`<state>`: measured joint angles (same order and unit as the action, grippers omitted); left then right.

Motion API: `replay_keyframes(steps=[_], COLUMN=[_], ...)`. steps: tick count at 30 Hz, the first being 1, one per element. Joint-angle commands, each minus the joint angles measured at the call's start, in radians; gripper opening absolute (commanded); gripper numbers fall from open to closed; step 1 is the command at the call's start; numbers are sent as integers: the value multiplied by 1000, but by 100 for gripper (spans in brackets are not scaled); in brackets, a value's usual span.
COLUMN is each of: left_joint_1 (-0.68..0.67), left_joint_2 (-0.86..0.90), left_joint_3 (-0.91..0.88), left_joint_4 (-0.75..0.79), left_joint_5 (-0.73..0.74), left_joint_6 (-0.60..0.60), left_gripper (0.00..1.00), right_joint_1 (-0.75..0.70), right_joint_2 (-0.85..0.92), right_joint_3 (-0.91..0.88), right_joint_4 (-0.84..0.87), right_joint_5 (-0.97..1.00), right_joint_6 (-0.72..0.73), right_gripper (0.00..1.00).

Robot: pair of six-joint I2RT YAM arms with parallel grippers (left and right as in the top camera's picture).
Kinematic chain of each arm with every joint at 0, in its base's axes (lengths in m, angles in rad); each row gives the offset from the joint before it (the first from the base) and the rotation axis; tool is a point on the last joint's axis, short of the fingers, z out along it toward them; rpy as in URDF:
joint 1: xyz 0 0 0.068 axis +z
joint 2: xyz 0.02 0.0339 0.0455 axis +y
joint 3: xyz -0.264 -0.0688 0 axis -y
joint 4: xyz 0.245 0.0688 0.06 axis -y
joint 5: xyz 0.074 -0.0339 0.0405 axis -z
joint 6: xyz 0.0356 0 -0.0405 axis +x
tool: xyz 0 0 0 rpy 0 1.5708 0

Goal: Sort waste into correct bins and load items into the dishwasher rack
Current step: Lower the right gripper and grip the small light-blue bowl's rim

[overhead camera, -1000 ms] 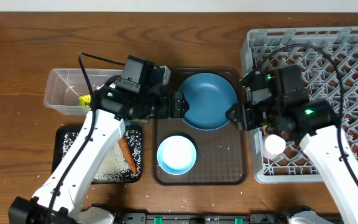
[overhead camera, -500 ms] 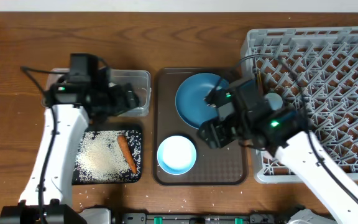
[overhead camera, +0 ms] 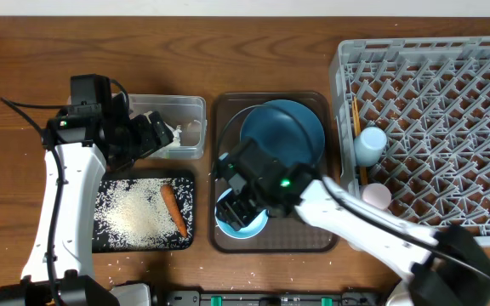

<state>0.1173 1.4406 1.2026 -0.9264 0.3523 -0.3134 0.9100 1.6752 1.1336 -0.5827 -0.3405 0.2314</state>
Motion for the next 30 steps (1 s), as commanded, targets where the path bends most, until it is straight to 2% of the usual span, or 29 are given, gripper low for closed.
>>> replay_keyframes(steps=[1,7,25,30], left_joint_1=[4,4,4,4], left_joint_2=[0,0,0,0], left_joint_3=[5,5,5,5], left_joint_4=[-4,-4,-4,-4], left_joint_5=[-10,-10,-10,-10], left_joint_6=[10,10,10,10], left_gripper=[95,94,95,94], right_joint_1=[33,60,146,145], right_joint_2=[71,142,144,144], right_joint_3=[16,16,16,16], right_joint_4=[18,25,19,8], right_joint_5=[23,18,76,101], right_joint_6=[42,72,86,86], right_gripper=[64,62,61,49])
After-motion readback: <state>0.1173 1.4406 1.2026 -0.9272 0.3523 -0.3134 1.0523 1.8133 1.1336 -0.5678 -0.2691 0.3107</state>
